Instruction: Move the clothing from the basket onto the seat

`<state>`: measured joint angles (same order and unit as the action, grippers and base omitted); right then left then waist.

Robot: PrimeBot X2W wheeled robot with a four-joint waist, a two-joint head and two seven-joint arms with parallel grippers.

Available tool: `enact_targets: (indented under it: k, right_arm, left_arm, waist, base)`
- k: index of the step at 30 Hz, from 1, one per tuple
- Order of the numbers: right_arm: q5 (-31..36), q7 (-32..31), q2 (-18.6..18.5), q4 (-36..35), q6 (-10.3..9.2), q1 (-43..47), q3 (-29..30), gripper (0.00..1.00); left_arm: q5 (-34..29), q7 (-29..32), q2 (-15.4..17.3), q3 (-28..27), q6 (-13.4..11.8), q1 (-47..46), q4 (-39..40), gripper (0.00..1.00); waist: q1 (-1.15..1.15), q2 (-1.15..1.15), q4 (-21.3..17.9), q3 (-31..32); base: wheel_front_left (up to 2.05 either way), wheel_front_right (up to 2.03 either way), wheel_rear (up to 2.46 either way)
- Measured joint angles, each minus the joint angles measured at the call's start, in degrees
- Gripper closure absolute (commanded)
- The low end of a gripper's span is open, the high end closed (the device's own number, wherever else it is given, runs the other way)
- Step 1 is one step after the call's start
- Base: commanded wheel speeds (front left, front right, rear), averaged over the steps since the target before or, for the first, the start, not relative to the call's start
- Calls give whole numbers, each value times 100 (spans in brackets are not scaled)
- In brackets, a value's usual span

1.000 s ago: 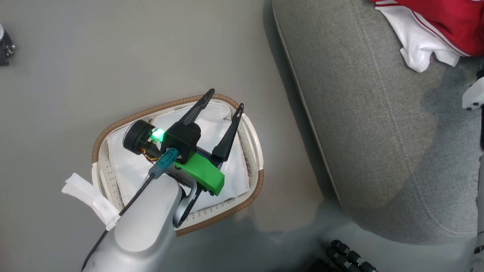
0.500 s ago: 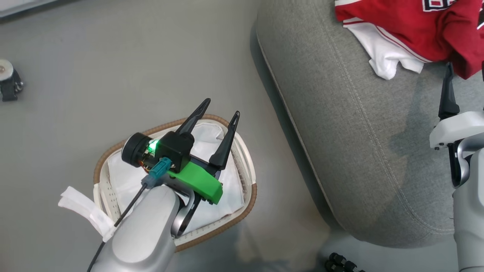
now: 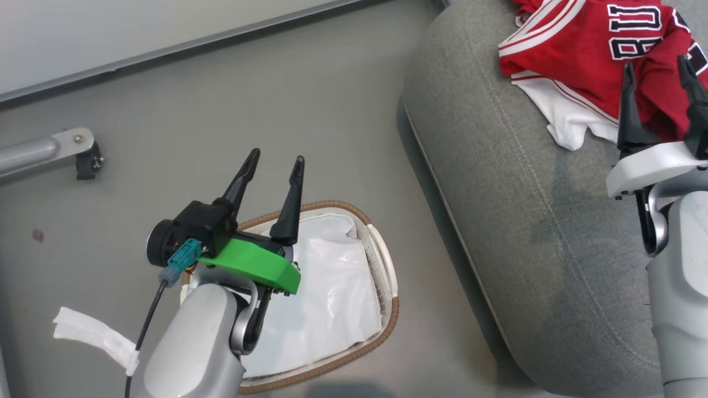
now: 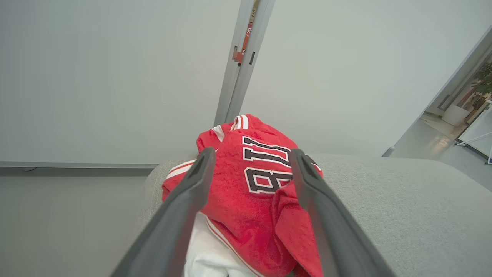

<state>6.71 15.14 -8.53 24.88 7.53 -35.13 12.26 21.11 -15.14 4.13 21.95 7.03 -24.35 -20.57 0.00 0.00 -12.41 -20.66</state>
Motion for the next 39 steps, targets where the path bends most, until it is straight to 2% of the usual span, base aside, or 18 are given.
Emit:
enact_targets:
  k: [9, 19, 28, 39]
  right_arm:
    - [-190, 0, 330, 96, 0, 94, -479, 0]
    - [-650, 0, 565, -35, 0, 968, -810, 0]
    - [-1401, 0, 573, -153, -1, 1735, -1236, 0]
    - [-1491, 0, 573, -304, 0, 2221, -1350, 0]
  left_arm:
    - [-102, 0, -65, -1022, -136, 536, -8, 0]
    - [-165, 0, -114, -1694, -148, 1269, -3, 0]
    - [-42, 0, -121, -1739, -198, 1733, 160, 0]
    - [29, 0, -124, -1677, -258, 2052, 278, 0]
  waist:
    - [0, 0, 506, 512]
    - [0, 0, 1074, 1042]
    - [0, 0, 1278, 1344]
    - [0, 0, 1227, 1479]
  base:
    - [0, 0, 0]
    - [0, 0, 0]
    - [0, 0, 0]
    - [0, 0, 0]
